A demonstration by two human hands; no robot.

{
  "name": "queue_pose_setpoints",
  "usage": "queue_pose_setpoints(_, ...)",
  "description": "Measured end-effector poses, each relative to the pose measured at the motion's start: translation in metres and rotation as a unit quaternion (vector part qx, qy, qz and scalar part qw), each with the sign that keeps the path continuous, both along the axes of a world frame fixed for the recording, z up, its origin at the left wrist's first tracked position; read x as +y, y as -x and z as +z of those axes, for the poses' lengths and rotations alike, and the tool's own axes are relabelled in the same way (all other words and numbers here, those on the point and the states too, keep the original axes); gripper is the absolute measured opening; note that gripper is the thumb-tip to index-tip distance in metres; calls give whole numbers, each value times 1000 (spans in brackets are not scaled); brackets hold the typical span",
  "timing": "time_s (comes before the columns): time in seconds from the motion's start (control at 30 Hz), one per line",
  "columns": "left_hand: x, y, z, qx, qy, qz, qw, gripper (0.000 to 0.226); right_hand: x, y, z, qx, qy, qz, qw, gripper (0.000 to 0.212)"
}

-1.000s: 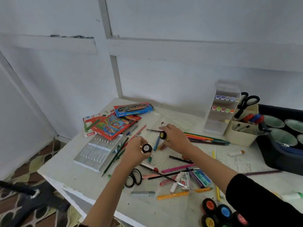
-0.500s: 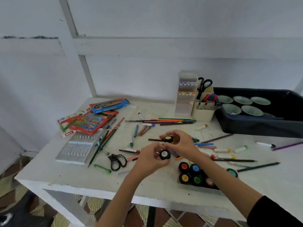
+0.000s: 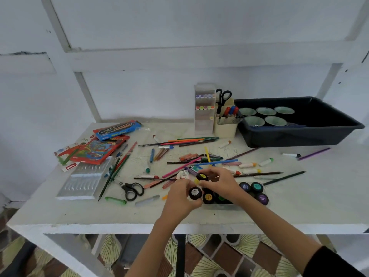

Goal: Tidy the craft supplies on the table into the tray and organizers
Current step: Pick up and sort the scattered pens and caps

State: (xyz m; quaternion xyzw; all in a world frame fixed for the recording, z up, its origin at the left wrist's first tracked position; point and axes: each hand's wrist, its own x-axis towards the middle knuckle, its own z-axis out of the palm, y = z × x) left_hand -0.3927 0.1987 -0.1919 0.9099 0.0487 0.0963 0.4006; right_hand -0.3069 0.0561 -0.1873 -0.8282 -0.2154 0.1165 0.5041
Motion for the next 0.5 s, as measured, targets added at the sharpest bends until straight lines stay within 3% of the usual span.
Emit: queue_pose_setpoints(0.5,-13,-2,0,33,-22,54,998,31,-3,-4,3,27,14,29,999,35)
